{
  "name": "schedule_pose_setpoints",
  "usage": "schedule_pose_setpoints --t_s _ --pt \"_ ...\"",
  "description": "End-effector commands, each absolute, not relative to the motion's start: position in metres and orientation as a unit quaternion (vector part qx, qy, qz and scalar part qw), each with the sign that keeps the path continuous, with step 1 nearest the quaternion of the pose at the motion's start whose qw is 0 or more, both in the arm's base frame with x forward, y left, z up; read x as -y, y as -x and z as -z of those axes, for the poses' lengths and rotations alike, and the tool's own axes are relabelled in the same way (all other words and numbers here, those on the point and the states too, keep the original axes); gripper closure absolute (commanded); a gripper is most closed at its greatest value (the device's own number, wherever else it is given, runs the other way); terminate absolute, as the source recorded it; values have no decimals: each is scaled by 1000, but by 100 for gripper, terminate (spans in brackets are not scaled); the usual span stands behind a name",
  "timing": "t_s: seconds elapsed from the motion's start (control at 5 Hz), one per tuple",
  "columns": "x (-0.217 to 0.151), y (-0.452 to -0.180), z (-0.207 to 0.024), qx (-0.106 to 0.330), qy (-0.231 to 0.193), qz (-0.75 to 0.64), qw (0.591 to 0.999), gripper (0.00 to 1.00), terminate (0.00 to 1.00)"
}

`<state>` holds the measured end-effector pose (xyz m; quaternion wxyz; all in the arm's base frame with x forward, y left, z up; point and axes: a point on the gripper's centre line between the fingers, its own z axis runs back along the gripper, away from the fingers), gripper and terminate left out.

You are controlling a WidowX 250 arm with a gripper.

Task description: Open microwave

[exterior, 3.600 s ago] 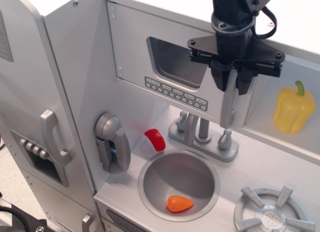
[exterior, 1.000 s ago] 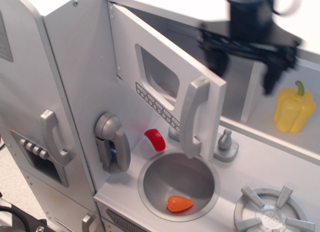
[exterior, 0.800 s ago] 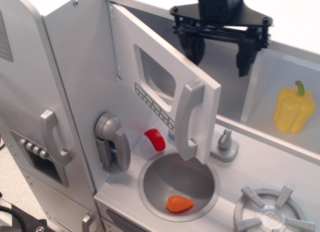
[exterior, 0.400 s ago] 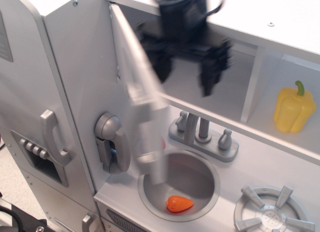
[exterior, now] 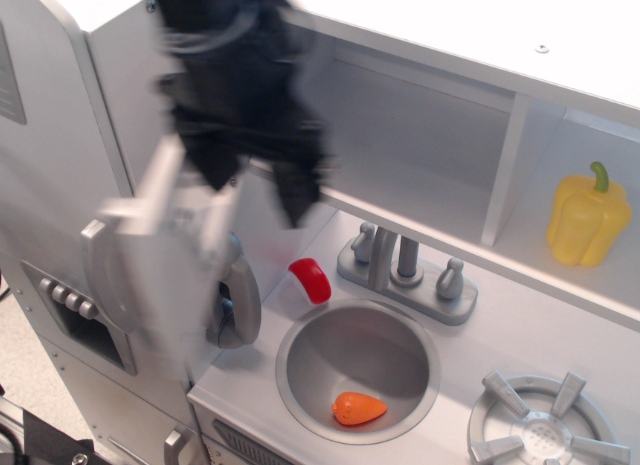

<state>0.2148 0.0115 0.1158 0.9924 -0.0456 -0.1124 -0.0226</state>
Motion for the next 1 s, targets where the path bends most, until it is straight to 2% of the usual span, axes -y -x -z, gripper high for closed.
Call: schedule_pose_setpoints --t_s 0.0,0.4,0.8 --pt "-63 -201 -138 139 46 16 989 0 0" --pt "-22 -200 -158 103 78 1 992 0 0" --pt "-14 -205 -165 91 81 -6 993 0 0"
